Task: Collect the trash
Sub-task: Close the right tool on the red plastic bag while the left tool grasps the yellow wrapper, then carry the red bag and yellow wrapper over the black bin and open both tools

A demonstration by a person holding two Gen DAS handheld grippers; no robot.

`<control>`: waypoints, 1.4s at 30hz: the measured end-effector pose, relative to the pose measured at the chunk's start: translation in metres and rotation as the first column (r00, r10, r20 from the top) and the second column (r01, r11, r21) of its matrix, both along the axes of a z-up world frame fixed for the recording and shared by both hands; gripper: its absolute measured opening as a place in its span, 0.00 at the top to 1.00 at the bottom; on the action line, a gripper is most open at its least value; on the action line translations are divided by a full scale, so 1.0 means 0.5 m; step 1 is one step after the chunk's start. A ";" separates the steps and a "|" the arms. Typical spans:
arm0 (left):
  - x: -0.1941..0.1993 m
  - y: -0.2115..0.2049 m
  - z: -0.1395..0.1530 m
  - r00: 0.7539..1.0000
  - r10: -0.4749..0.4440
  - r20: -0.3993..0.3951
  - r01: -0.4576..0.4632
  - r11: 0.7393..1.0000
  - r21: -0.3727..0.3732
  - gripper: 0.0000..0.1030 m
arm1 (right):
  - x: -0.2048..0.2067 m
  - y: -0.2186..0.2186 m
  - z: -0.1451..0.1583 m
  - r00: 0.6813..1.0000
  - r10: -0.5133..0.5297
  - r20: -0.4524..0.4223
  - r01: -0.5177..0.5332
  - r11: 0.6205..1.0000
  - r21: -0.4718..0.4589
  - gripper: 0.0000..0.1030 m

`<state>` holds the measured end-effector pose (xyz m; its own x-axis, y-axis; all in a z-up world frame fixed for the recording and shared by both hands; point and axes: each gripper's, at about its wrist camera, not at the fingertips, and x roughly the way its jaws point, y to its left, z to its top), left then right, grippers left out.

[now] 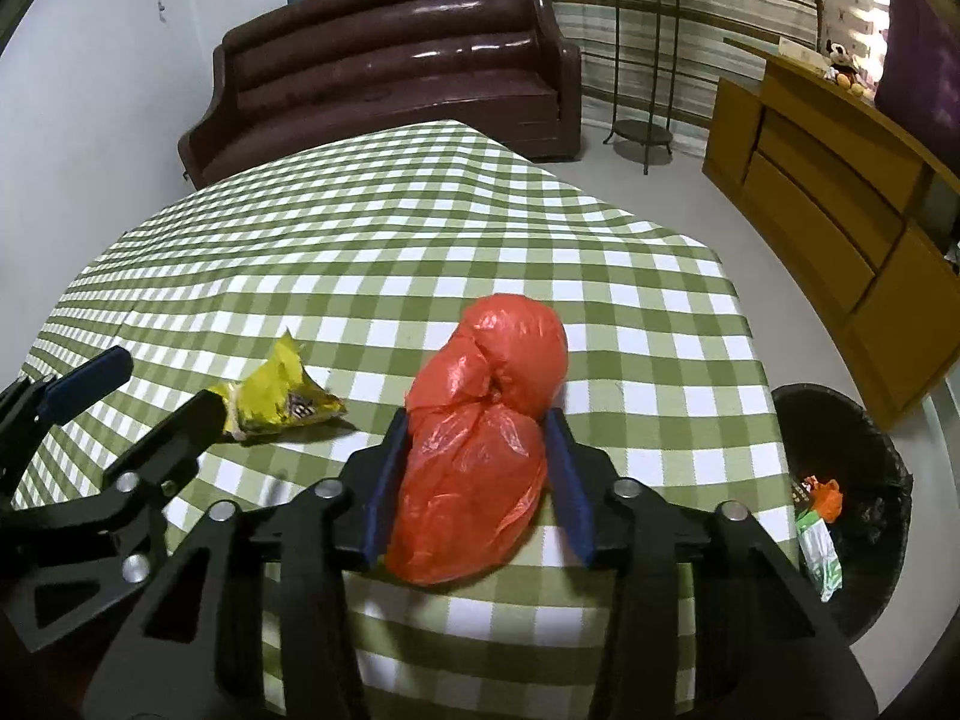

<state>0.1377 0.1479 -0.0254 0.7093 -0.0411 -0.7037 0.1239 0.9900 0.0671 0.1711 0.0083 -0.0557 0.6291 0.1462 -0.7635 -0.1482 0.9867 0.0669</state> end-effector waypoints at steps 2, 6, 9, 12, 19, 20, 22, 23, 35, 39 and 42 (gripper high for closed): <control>0.007 -0.008 -0.006 1.000 -0.010 -0.004 0.010 1.000 0.012 0.28 | -0.004 -0.005 0.001 1.000 0.000 0.004 0.000 1.000 -0.004 0.61; 0.023 -0.014 -0.020 1.000 -0.014 -0.023 0.014 1.000 0.024 0.28 | -0.010 -0.019 0.000 1.000 -0.007 0.009 0.007 1.000 -0.003 0.61; 0.038 -0.021 -0.031 0.999 -0.014 -0.042 0.016 0.999 0.030 0.28 | -0.013 -0.033 0.000 1.000 -0.015 0.009 0.015 1.000 0.004 0.61; 0.049 -0.034 -0.039 0.998 -0.028 -0.052 0.030 0.999 0.035 0.28 | -0.016 -0.039 0.001 1.000 -0.019 0.010 0.019 1.000 0.009 0.61; 0.064 -0.052 -0.052 0.993 -0.067 -0.100 0.070 0.997 0.025 0.52 | -0.019 -0.051 0.004 1.000 -0.021 0.012 0.021 1.000 0.022 0.61; 0.063 -0.054 -0.052 0.993 -0.071 -0.096 0.074 0.997 0.024 0.57 | -0.019 -0.052 0.004 1.000 -0.021 0.013 0.021 1.000 0.022 0.61; 0.064 -0.063 -0.053 0.993 -0.075 -0.093 0.078 0.997 0.030 0.62 | -0.018 -0.052 0.003 1.000 -0.022 0.011 0.021 1.000 0.023 0.61; 0.063 -0.067 -0.054 0.993 -0.075 -0.089 0.078 0.996 0.036 0.65 | -0.018 -0.052 0.003 1.000 -0.021 0.011 0.021 1.000 0.023 0.61; 0.040 -0.069 -0.048 0.998 -0.042 -0.051 0.044 0.999 0.024 0.72 | -0.048 -0.066 0.006 0.999 -0.040 0.027 0.039 0.999 0.036 0.62; 0.020 -0.074 -0.031 0.999 -0.043 -0.020 0.044 0.999 0.017 0.72 | -0.062 -0.083 0.013 0.998 -0.053 0.036 0.051 0.998 0.043 0.62; 0.004 -0.084 -0.017 0.999 -0.051 -0.003 0.051 0.999 0.001 0.72 | -0.074 -0.096 0.019 0.997 -0.065 0.043 0.063 0.997 0.048 0.62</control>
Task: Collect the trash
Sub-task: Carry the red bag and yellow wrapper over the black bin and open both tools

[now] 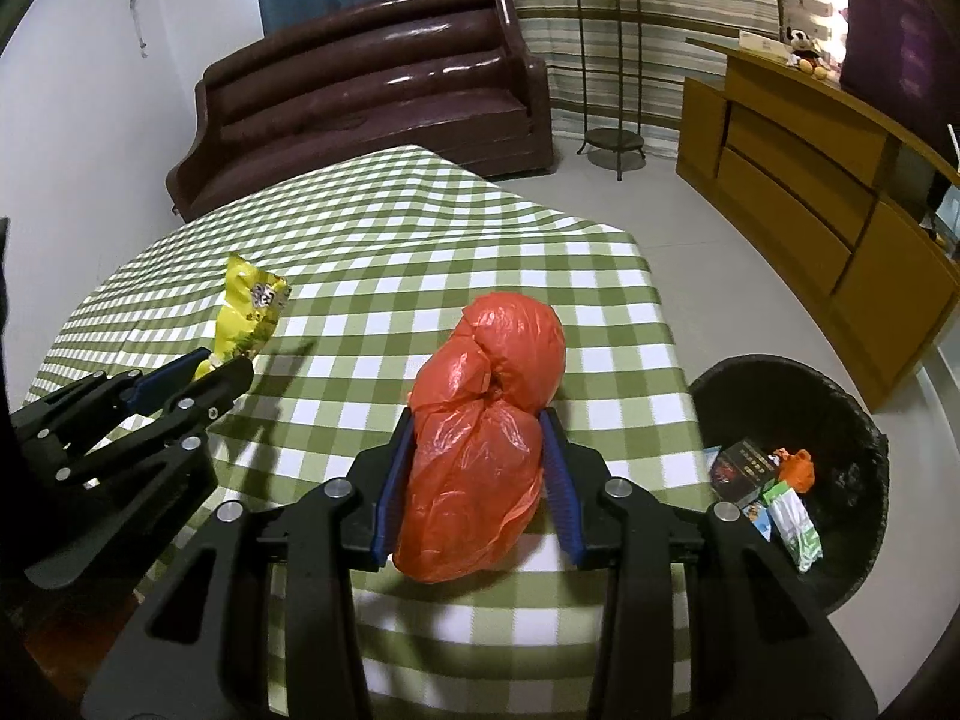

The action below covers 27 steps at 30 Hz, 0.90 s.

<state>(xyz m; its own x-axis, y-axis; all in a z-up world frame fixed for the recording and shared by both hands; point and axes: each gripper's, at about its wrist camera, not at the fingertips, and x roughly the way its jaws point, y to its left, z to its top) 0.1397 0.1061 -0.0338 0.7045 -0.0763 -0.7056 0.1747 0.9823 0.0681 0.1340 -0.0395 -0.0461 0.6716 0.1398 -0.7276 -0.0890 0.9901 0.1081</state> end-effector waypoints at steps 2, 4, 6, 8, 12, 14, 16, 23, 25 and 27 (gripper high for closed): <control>-0.008 -0.010 0.008 1.000 -0.008 0.010 0.008 1.000 -0.008 0.72 | -0.013 -0.011 0.004 1.000 -0.010 0.007 0.010 1.000 -0.001 0.62; -0.014 -0.025 0.018 1.000 -0.021 0.017 0.021 1.000 -0.013 0.72 | -0.023 -0.026 0.009 1.000 -0.023 0.014 0.023 1.000 -0.001 0.62; -0.017 -0.046 0.026 0.999 -0.035 0.023 0.035 0.999 -0.016 0.72 | -0.027 -0.041 0.013 0.999 -0.037 0.020 0.037 0.999 -0.001 0.62; -0.021 -0.066 0.033 0.998 -0.053 0.030 0.053 0.998 -0.022 0.72 | -0.036 -0.063 0.018 0.998 -0.055 0.028 0.056 0.998 -0.005 0.62; -0.024 -0.111 0.046 0.995 -0.088 0.043 0.090 0.995 -0.034 0.72 | -0.055 -0.113 0.028 0.994 -0.101 0.044 0.102 0.995 -0.010 0.62; -0.025 -0.136 0.051 0.993 -0.106 0.050 0.108 0.993 -0.039 0.72 | -0.062 -0.137 0.033 0.991 -0.124 0.053 0.125 0.992 -0.013 0.62; -0.027 -0.163 0.056 0.990 -0.127 0.060 0.130 0.991 -0.039 0.72 | -0.067 -0.164 0.036 0.987 -0.147 0.061 0.148 0.989 -0.019 0.62; -0.026 -0.251 0.059 0.978 -0.195 0.067 0.198 0.979 -0.043 0.72 | -0.084 -0.261 0.043 0.969 -0.234 0.078 0.237 0.971 -0.030 0.62; -0.024 -0.280 0.058 0.974 -0.215 0.070 0.219 0.975 -0.041 0.72 | -0.090 -0.286 0.043 0.963 -0.256 0.079 0.259 0.965 -0.029 0.62; -0.022 -0.308 0.055 0.969 -0.237 0.071 0.240 0.970 -0.037 0.72 | -0.095 -0.312 0.041 0.957 -0.277 0.079 0.280 0.960 -0.027 0.62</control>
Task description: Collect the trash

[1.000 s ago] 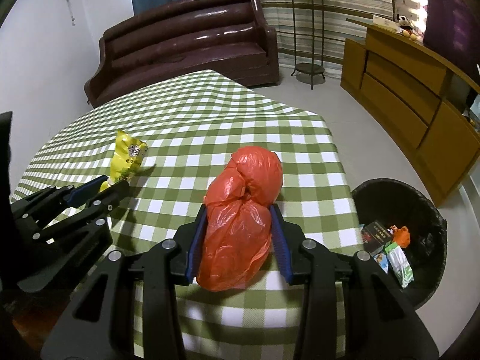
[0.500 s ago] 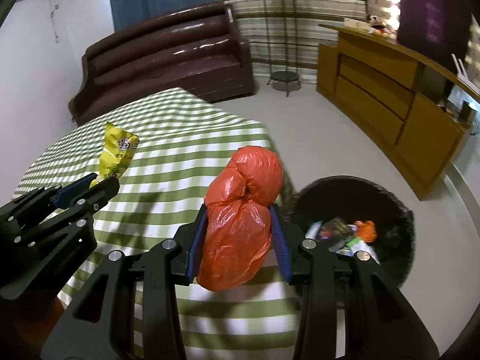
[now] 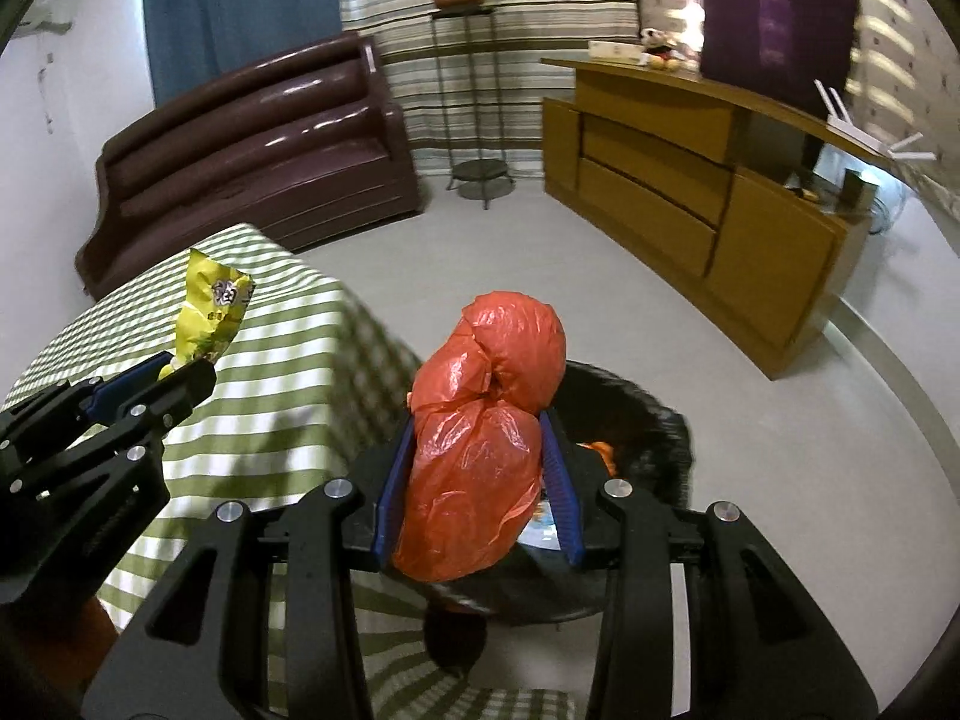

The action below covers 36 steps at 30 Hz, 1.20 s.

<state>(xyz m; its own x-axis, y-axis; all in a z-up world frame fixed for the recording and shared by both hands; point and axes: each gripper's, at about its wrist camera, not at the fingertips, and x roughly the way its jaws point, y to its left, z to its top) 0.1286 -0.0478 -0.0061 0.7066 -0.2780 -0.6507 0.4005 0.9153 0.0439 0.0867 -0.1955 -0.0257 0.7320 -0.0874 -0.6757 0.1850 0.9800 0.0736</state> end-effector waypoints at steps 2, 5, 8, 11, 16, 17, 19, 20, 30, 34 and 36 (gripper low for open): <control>-0.001 -0.020 -0.005 1.000 -0.013 0.001 0.013 1.000 0.004 0.72 | -0.004 -0.021 -0.003 1.000 -0.016 0.000 0.016 1.000 0.001 0.62; 0.003 -0.055 -0.012 0.999 -0.035 0.001 0.035 0.999 0.012 0.72 | -0.006 -0.050 -0.011 0.999 -0.037 -0.003 0.037 0.999 0.007 0.62; 0.006 -0.083 -0.020 0.999 -0.049 0.006 0.049 0.998 0.027 0.72 | 0.000 -0.068 -0.020 0.999 -0.044 -0.011 0.044 0.999 0.012 0.62; 0.018 -0.102 -0.027 0.999 -0.054 0.004 0.053 0.998 0.038 0.72 | 0.002 -0.082 -0.026 0.999 -0.047 -0.013 0.048 0.999 0.012 0.62; 0.029 -0.124 -0.041 0.998 -0.063 0.003 0.063 0.997 0.051 0.71 | 0.018 -0.097 -0.035 0.998 -0.057 -0.015 0.057 0.998 0.023 0.61; 0.032 -0.129 -0.046 0.998 -0.061 0.001 0.060 0.996 0.062 0.66 | 0.023 -0.101 -0.038 0.998 -0.057 -0.018 0.057 0.998 0.027 0.58; 0.033 -0.131 -0.052 0.998 -0.056 -0.003 0.056 0.996 0.063 0.53 | 0.028 -0.107 -0.044 0.998 -0.066 -0.020 0.067 0.997 0.028 0.54; 0.034 -0.130 -0.053 0.999 -0.052 -0.005 0.052 0.997 0.059 0.46 | 0.029 -0.109 -0.047 0.997 -0.069 -0.021 0.070 0.997 0.029 0.53; 0.030 -0.136 -0.054 0.999 -0.051 -0.013 0.052 0.997 0.057 0.39 | 0.014 -0.121 -0.053 0.995 -0.094 -0.022 0.095 0.995 0.035 0.53; 0.025 -0.139 -0.050 0.999 -0.052 -0.010 0.052 0.997 0.052 0.39 | 0.005 -0.121 -0.049 0.994 -0.104 -0.018 0.105 0.994 0.033 0.53; 0.020 -0.139 -0.046 0.999 -0.051 -0.005 0.051 0.998 0.049 0.37 | -0.001 -0.120 -0.046 0.994 -0.106 -0.016 0.107 0.994 0.034 0.52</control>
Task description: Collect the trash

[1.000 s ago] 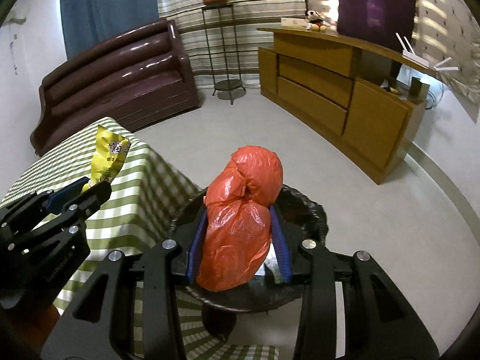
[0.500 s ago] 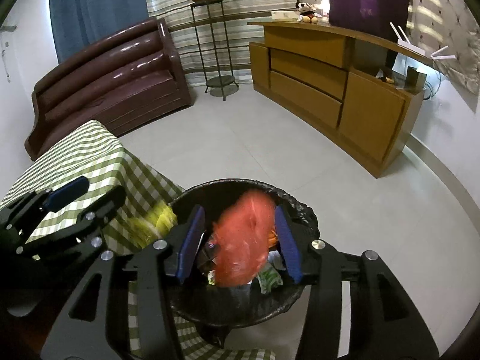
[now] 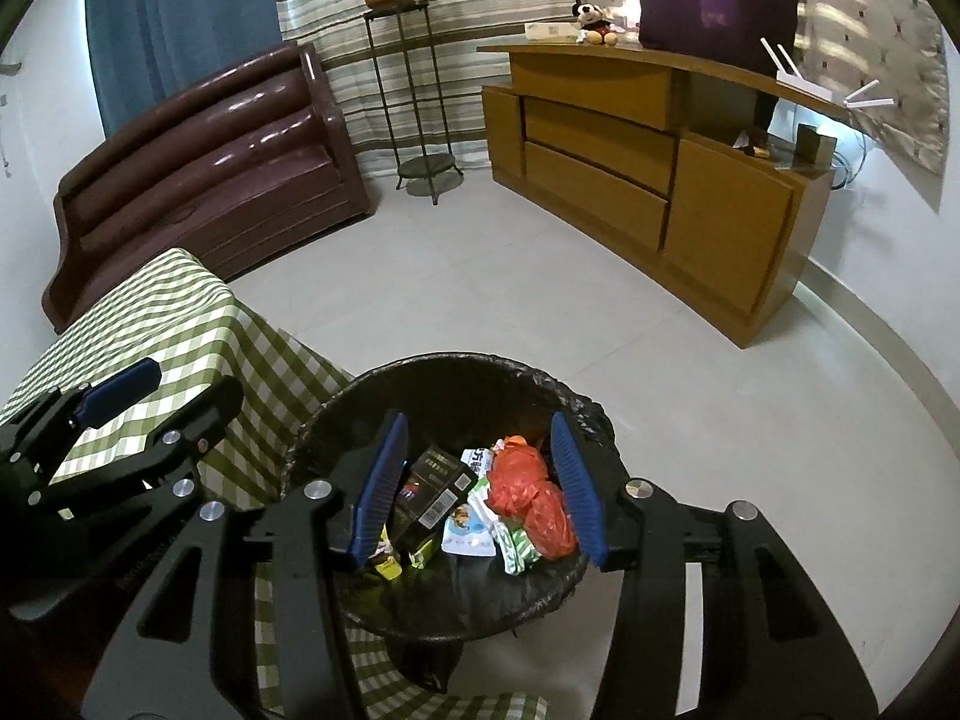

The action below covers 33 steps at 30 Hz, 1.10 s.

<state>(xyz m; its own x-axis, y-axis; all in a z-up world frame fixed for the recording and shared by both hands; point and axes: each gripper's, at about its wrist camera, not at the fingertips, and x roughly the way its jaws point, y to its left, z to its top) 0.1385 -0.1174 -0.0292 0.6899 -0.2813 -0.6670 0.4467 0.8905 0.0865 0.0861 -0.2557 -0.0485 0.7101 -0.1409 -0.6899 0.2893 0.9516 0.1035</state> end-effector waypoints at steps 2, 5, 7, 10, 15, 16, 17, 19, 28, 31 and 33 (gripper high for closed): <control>-0.005 0.002 0.005 1.000 0.003 0.005 -0.002 1.000 -0.004 0.36 | -0.007 0.003 0.004 1.000 -0.002 0.004 0.002 1.000 -0.003 0.49; -0.012 0.008 0.014 1.000 0.008 0.012 -0.008 1.000 -0.013 0.33 | -0.018 0.004 0.013 1.000 -0.008 0.014 0.008 1.000 -0.009 0.46; -0.018 0.016 0.021 1.000 0.011 0.018 -0.011 1.000 -0.020 0.32 | -0.026 0.003 0.017 1.000 -0.011 0.019 0.012 1.000 -0.008 0.45; -0.027 0.023 0.030 1.000 0.015 0.025 -0.014 1.000 -0.025 0.30 | -0.038 0.003 0.026 0.999 -0.018 0.027 0.018 1.000 -0.009 0.44; -0.051 0.041 0.047 0.999 0.028 0.039 -0.027 0.999 -0.037 0.28 | -0.062 0.015 0.038 0.999 -0.025 0.039 0.026 0.999 -0.019 0.40; -0.058 0.047 0.049 0.999 0.031 0.042 -0.030 0.999 -0.040 0.28 | -0.069 0.018 0.039 0.999 -0.026 0.042 0.027 0.999 -0.022 0.40; -0.065 0.052 0.051 0.998 0.034 0.045 -0.032 0.999 -0.042 0.28 | -0.074 0.020 0.041 0.999 -0.027 0.043 0.028 0.999 -0.023 0.40; -0.080 0.061 0.055 0.997 0.047 0.055 -0.045 0.998 -0.038 0.26 | -0.087 0.025 0.044 0.999 -0.027 0.043 0.028 0.999 -0.024 0.40; -0.137 0.111 0.076 0.996 0.075 0.047 -0.072 0.996 -0.058 0.24 | -0.144 0.044 0.059 0.998 -0.031 0.046 0.033 0.999 -0.042 0.40; -0.159 0.129 0.082 0.995 0.088 0.047 -0.084 0.994 -0.066 0.24 | -0.166 0.057 0.065 0.998 -0.028 0.052 0.031 0.998 -0.048 0.40; -0.173 0.138 0.087 0.994 0.095 0.057 -0.091 0.994 -0.068 0.24 | -0.180 0.065 0.071 0.998 -0.023 0.057 0.026 0.998 -0.054 0.39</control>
